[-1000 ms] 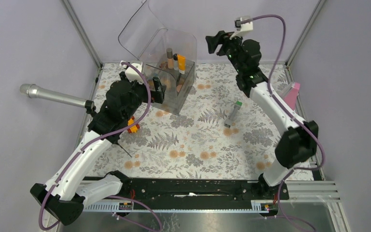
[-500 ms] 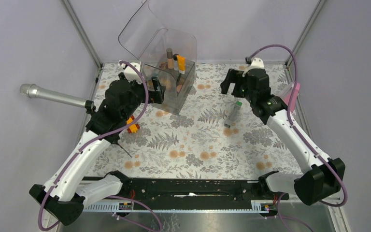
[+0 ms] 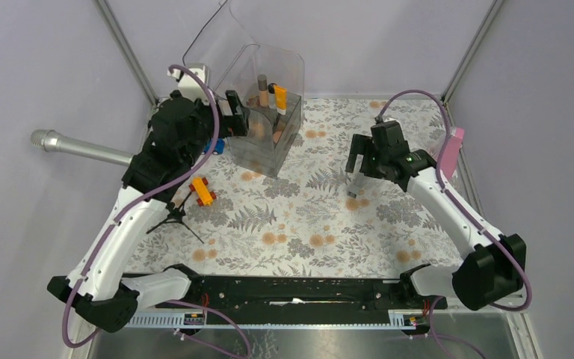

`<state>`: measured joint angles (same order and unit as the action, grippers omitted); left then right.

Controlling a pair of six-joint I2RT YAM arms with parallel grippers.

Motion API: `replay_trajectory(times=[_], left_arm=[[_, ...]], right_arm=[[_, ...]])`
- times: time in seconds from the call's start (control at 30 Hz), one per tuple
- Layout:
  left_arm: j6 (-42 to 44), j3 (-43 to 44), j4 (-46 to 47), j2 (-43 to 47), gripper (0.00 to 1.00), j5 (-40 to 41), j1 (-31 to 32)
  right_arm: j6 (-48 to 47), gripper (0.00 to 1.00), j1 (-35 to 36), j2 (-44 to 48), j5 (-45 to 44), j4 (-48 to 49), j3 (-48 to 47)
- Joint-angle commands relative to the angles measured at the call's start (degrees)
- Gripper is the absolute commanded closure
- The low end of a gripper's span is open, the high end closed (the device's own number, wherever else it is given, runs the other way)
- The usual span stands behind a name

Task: Organize the makeup
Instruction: Close the storage box.

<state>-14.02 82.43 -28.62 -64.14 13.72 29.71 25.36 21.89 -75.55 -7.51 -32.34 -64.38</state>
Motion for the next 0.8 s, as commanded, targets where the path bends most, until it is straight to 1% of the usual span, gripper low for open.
replay_trajectory(times=[0.0,0.07,0.13,0.23,0.3,0.37,0.43,0.57,0.67,0.77], left_arm=[[-1.1,10.09,2.11,-1.51,0.01,1.33,-0.36],[-0.73,14.09,3.21,-2.51,0.01,-0.03,-0.36],[-0.45,18.03,4.77,-2.99,0.01,-1.46,-0.36],[0.07,20.59,7.85,-2.77,0.01,-3.62,-0.36],[0.42,21.92,9.86,-2.51,0.01,-4.16,-0.36],[0.93,23.46,11.53,-2.68,0.01,-4.17,-0.36],[1.89,25.49,12.65,-3.43,0.01,-3.44,-0.36],[4.49,32.01,13.23,-8.22,0.01,-0.91,-0.36],[6.18,38.04,12.92,-12.41,0.01,0.42,-0.64],[6.14,43.33,12.18,-16.82,0.02,0.6,-1.91]], right_arm=[[2.65,0.0,-0.09,7.01,4.74,10.0,1.33],[3.85,0.0,-0.08,8.93,7.97,15.14,2.04],[4.49,0.0,-0.09,8.96,10.65,18.63,1.52],[5.58,0.0,-0.08,7.23,11.7,20.58,-0.83],[6.11,0.0,-0.13,5.86,13.14,23.52,-1.83],[7.63,0.0,-0.05,4.4,15.21,27.6,-2.84],[11.2,0.0,-0.1,2.92,16.85,33.38,-3.5],[17.24,0.03,-0.09,-1.37,18.9,41.43,-6.65],[19.74,0.06,-0.05,-5.79,21.72,42.89,-10.59],[20.83,0.08,0.07,-7.91,22.78,43.33,-12.47]])
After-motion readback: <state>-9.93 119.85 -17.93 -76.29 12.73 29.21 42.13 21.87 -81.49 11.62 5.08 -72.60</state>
